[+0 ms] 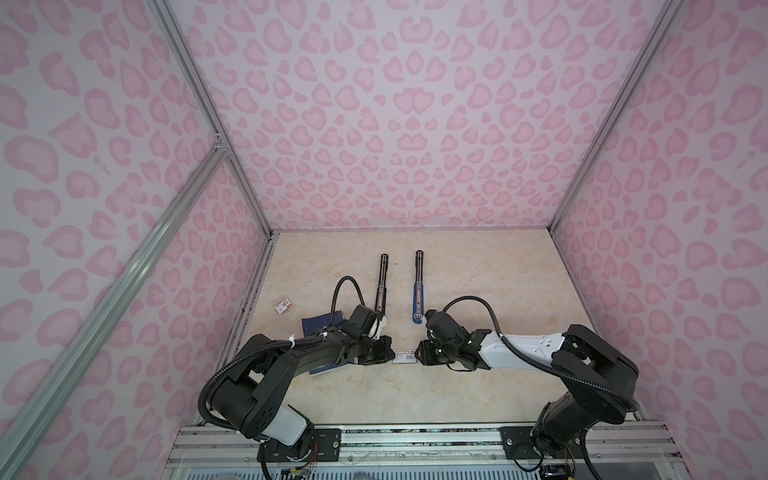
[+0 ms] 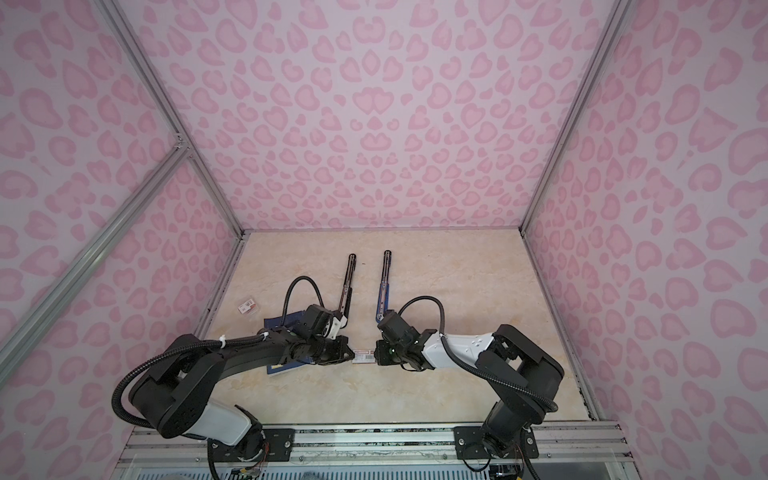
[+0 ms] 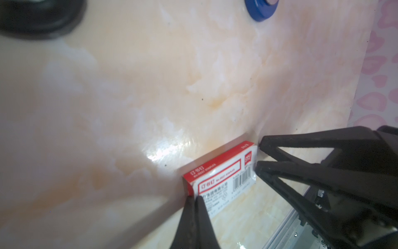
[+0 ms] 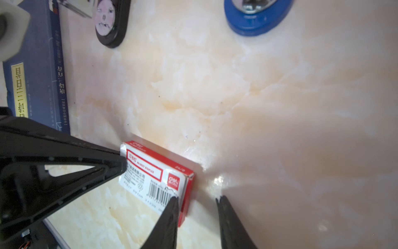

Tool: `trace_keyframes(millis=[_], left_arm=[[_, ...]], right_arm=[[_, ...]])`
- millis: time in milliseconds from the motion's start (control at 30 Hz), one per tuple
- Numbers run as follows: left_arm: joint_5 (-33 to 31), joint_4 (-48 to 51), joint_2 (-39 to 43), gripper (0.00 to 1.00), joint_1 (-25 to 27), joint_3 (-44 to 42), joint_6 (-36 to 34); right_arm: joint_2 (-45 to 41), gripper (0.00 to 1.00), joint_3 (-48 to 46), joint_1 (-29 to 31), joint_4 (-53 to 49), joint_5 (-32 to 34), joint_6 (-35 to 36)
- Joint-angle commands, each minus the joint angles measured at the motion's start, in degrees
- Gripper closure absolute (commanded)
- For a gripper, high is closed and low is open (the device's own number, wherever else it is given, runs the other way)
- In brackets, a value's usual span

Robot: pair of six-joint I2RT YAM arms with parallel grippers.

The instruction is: Load the staples into the stapler

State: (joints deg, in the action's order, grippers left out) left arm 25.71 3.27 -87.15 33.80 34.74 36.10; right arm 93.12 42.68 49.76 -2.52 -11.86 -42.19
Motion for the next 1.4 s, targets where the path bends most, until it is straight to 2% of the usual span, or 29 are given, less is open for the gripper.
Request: trace_keyframes(millis=[0,333,600,733,1067,1367], left_arm=[[-0.08,0.07,0.36,0.97,-0.05,-0.22,0.03],[-0.22,0.16,0.19,0.97,-0.05,-0.38,0.02],[0.11,0.16,0.18,0.97,0.01,-0.11,0.09],[0.20,0.20,0.19,0.97,0.04,-0.11,0.11],[0.13,-0.19,0.12,0.97,0.04,-0.29,0.29],[0.15,-0.37,0.01,0.97,0.04,-0.38,0.20]], right_arm=[[0.52,0.69,0.22,0.17,-4.49,2.57,1.37],[-3.04,0.71,-0.28,-0.06,-7.81,4.99,2.37],[-3.05,0.59,0.80,0.44,-4.28,1.68,2.07],[-1.74,0.56,1.41,0.88,-3.32,1.22,2.05],[1.36,0.67,2.59,1.21,-4.09,2.28,2.53],[1.99,0.71,5.15,2.96,-12.81,10.48,5.64]])
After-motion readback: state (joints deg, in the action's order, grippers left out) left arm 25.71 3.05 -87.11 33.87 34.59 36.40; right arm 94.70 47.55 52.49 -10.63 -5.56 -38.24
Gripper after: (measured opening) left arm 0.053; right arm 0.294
